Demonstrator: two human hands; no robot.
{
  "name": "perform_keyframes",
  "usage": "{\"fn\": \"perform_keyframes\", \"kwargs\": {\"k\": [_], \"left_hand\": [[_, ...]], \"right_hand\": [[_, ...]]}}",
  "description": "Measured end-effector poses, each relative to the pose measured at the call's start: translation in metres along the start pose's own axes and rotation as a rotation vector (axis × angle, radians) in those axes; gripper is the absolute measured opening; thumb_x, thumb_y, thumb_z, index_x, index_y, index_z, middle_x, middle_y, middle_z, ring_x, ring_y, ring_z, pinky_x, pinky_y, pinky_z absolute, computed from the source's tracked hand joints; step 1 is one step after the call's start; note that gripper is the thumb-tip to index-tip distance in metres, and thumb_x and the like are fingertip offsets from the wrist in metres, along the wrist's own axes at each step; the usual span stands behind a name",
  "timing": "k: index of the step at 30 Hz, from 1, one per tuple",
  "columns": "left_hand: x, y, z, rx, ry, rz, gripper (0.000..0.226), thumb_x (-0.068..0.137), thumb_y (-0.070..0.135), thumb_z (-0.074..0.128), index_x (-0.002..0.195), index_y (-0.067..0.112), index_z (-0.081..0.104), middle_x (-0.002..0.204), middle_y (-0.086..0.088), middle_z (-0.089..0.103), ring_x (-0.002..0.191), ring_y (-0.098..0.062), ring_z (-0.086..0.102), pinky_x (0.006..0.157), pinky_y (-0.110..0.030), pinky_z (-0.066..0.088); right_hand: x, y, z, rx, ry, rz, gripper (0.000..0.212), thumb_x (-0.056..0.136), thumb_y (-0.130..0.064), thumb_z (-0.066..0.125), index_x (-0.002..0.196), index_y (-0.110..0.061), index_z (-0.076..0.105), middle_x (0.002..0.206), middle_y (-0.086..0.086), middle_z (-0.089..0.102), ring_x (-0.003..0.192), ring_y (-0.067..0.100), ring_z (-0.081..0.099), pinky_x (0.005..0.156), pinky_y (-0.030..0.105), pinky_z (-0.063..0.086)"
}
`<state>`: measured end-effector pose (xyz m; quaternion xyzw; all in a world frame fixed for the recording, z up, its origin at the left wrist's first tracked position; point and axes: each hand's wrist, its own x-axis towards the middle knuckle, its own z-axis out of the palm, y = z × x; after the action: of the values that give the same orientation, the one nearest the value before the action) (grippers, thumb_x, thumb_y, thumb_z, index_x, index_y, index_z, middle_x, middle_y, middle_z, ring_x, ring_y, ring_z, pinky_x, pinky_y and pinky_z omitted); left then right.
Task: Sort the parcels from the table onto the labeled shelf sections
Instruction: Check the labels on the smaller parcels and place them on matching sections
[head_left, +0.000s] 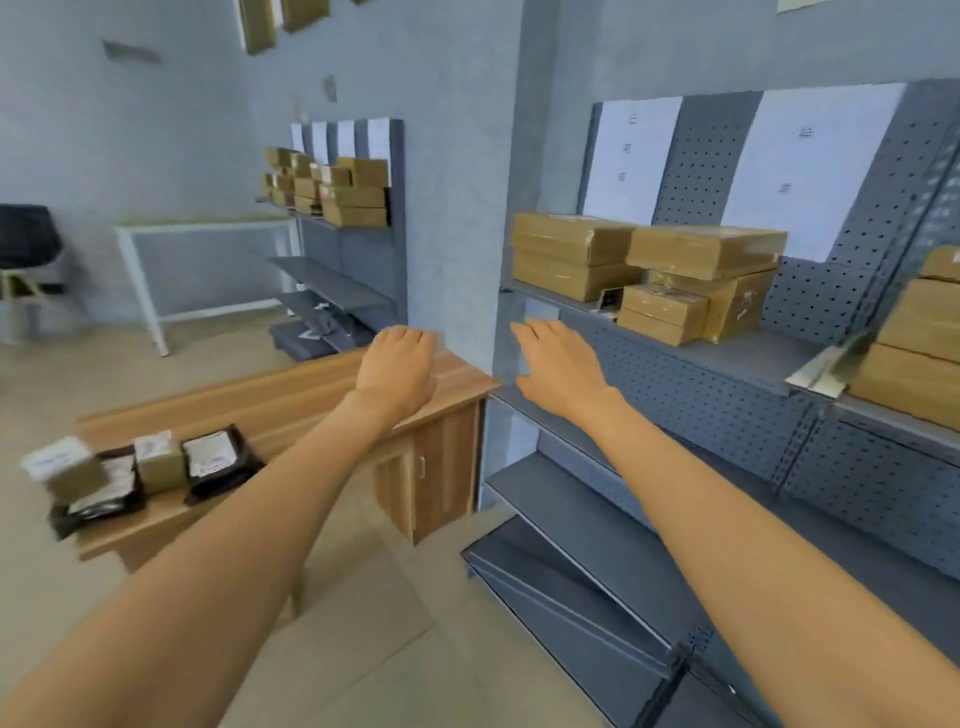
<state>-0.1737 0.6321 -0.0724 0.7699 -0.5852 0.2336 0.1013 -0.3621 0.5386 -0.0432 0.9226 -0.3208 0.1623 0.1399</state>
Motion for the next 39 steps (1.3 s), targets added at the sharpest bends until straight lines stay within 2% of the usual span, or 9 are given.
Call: {"fn": "perform_keyframes", "kwargs": {"k": [2, 10, 20, 29, 32, 39], "left_hand": [[-0.019, -0.041, 0.001, 0.045, -0.014, -0.075, 0.039, 0.086, 0.015, 0.058, 0.124, 0.003, 0.055, 0.124, -0.016, 0.059, 0.118, -0.034, 0.050, 0.103, -0.039, 0.034], [-0.075, -0.179, 0.015, 0.174, -0.101, -0.334, 0.044, 0.087, 0.018, 0.058, 0.128, 0.004, 0.051, 0.129, -0.013, 0.057, 0.121, -0.032, 0.048, 0.104, -0.037, 0.033], [-0.082, -0.317, 0.059, 0.264, -0.229, -0.582, 0.048, 0.089, 0.021, 0.059, 0.133, 0.005, 0.047, 0.135, -0.011, 0.051, 0.128, -0.030, 0.043, 0.107, -0.034, 0.030], [-0.093, -0.402, 0.080, 0.283, -0.271, -0.785, 0.052, 0.092, 0.025, 0.059, 0.137, 0.005, 0.043, 0.140, -0.011, 0.047, 0.132, -0.029, 0.038, 0.108, -0.036, 0.031], [-0.102, -0.426, 0.089, 0.254, -0.265, -0.868, 0.052, 0.092, 0.026, 0.059, 0.137, 0.006, 0.043, 0.139, -0.011, 0.048, 0.132, -0.029, 0.038, 0.107, -0.036, 0.032], [-0.118, -0.481, 0.121, 0.254, -0.328, -0.930, 0.052, 0.092, 0.024, 0.057, 0.138, 0.006, 0.042, 0.140, -0.011, 0.047, 0.132, -0.029, 0.037, 0.107, -0.036, 0.032]], "right_hand": [[0.025, -0.038, 0.010, 0.037, 0.018, -0.070, 0.054, 0.092, -0.018, 0.055, 0.142, -0.006, 0.038, 0.143, 0.012, 0.043, 0.131, 0.030, 0.038, 0.105, 0.037, 0.034], [0.118, -0.172, 0.057, 0.172, 0.044, -0.303, 0.059, 0.089, -0.015, 0.057, 0.144, -0.008, 0.038, 0.146, 0.010, 0.042, 0.134, 0.027, 0.038, 0.108, 0.036, 0.034], [0.240, -0.280, 0.128, 0.241, 0.027, -0.504, 0.061, 0.090, -0.020, 0.061, 0.144, -0.008, 0.036, 0.146, 0.009, 0.043, 0.134, 0.027, 0.039, 0.110, 0.036, 0.034], [0.319, -0.367, 0.165, 0.310, 0.007, -0.642, 0.060, 0.090, -0.026, 0.063, 0.142, -0.009, 0.038, 0.144, 0.008, 0.044, 0.132, 0.026, 0.041, 0.108, 0.037, 0.035], [0.336, -0.394, 0.180, 0.339, -0.001, -0.677, 0.058, 0.091, -0.022, 0.061, 0.143, -0.011, 0.038, 0.145, 0.007, 0.044, 0.132, 0.025, 0.040, 0.107, 0.036, 0.035], [0.371, -0.457, 0.222, 0.371, -0.052, -0.737, 0.062, 0.092, -0.022, 0.060, 0.147, -0.011, 0.033, 0.147, 0.006, 0.042, 0.134, 0.023, 0.038, 0.109, 0.035, 0.033]]}}
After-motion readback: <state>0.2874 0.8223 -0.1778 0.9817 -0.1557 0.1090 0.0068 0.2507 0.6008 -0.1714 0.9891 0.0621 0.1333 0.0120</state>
